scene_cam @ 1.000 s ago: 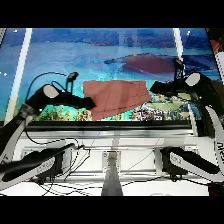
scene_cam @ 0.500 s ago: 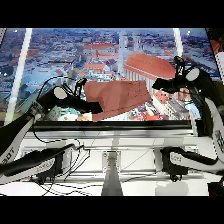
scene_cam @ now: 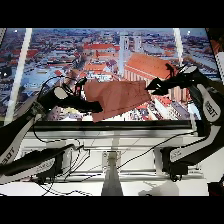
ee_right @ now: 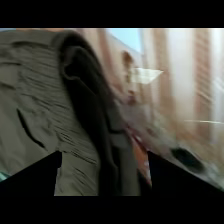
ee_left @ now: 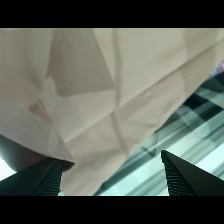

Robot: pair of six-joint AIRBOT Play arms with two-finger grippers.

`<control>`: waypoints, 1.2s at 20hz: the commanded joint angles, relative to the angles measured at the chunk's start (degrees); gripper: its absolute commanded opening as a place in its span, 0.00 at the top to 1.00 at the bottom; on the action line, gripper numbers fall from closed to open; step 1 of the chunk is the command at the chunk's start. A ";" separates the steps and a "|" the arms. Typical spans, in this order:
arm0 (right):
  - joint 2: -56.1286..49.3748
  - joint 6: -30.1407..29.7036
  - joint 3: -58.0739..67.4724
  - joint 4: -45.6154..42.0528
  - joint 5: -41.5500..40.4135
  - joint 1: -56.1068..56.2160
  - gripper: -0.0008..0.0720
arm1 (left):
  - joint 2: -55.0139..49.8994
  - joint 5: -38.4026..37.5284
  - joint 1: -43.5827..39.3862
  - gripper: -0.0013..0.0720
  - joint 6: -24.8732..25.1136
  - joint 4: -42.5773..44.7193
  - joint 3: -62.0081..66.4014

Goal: Fold the clothes and pants, and hang the long-sleeved shirts on hangers.

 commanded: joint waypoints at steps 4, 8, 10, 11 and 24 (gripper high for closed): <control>-3.82 -11.58 0.31 8.39 -2.32 7.45 0.40 | -0.04 7.21 -0.04 0.03 0.07 0.39 0.04; -1.16 -11.58 1.55 7.10 -4.07 8.52 0.96 | 0.68 6.97 0.94 0.03 3.45 11.08 3.56; 2.64 -9.94 4.02 4.94 -5.64 6.86 0.96 | 2.91 2.62 3.32 0.03 3.45 20.74 8.02; 5.25 -7.17 5.44 3.13 -7.58 5.60 0.96 | 4.50 0.79 4.72 0.03 3.45 24.94 10.38; 36.26 46.82 9.05 -42.23 0.39 -34.38 0.96 | 31.34 0.68 15.30 0.03 3.43 33.07 18.29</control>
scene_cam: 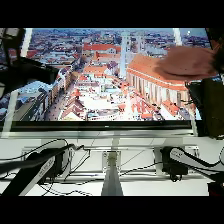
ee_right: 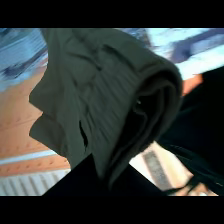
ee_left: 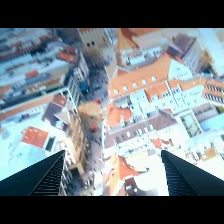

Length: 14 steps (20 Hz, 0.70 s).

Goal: Fold the clothes and pants, and hang the long-sleeved shirts on hangers.

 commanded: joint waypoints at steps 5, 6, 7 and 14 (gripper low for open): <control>4.85 27.36 0.00 -18.64 24.13 -26.27 0.96 | 3.80 0.24 0.63 0.03 -0.02 0.33 0.26; 5.20 29.35 0.00 -19.58 23.45 -28.46 0.96 | 3.80 0.22 0.63 0.03 -0.02 0.33 0.26; 5.14 29.07 0.00 -19.47 22.58 -30.53 0.86 | 3.80 0.22 0.63 0.03 -0.02 0.35 0.26; 4.79 12.96 -2.34 -12.70 17.79 -30.84 0.14 | 3.80 0.22 0.63 0.03 -0.02 0.37 0.26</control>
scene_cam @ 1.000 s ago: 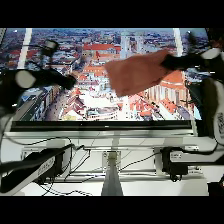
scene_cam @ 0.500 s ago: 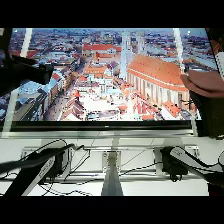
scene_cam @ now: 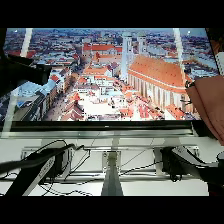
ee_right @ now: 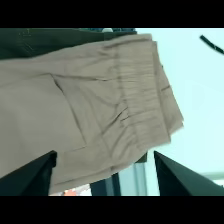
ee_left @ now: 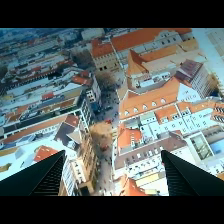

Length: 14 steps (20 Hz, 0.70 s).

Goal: Fold the clothes and pants, and hang the long-sleeved shirts on hangers.

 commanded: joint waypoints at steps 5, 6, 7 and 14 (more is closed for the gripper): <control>0.09 -10.10 -1.62 11.02 -3.82 15.80 0.96 | 0.04 0.02 0.07 0.03 -0.02 0.00 0.07; 0.09 -11.43 -1.62 11.04 -4.00 20.81 0.96 | 0.04 0.02 0.07 0.03 -0.02 0.00 0.07; 0.22 -13.25 -1.60 11.04 -4.76 25.75 0.96 | 0.04 0.02 0.07 0.03 -0.02 0.02 0.07; 7.43 -28.83 -1.31 8.50 -17.14 59.76 0.96 | 0.04 0.02 0.07 0.03 -0.02 0.02 0.07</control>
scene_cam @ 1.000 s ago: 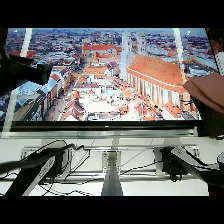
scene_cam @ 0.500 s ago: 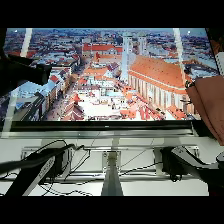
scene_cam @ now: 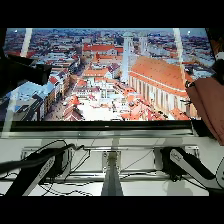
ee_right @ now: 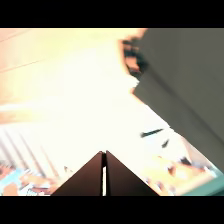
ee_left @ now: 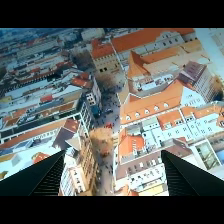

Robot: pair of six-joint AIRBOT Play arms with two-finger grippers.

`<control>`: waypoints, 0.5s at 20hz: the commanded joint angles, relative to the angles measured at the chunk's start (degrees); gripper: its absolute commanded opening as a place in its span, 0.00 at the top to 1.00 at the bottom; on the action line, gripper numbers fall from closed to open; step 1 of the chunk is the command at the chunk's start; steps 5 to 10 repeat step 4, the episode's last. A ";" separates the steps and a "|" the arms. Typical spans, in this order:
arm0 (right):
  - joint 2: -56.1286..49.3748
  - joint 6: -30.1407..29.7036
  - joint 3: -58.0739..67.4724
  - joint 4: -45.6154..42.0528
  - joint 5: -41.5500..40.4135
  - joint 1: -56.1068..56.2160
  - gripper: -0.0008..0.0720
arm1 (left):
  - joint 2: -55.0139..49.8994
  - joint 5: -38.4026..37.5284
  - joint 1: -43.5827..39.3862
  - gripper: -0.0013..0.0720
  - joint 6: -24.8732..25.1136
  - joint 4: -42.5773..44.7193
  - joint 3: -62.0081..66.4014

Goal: Fold the clothes and pants, and hang the long-sleeved shirts on hangers.

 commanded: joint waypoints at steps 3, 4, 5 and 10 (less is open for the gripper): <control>5.14 -8.17 0.07 -1.27 -7.37 20.96 0.96 | 0.04 0.02 0.07 0.03 0.00 0.00 0.07; 5.07 -8.15 0.04 -1.27 -7.34 22.73 0.96 | 0.04 0.02 0.07 0.03 0.02 0.02 0.07; 5.07 -8.15 0.04 -1.27 -7.34 22.73 0.96 | 0.04 0.02 0.07 0.03 0.02 0.02 0.07; 5.07 -8.15 0.04 -1.27 -7.34 22.73 0.96 | 0.04 0.02 0.07 0.03 0.02 0.02 0.07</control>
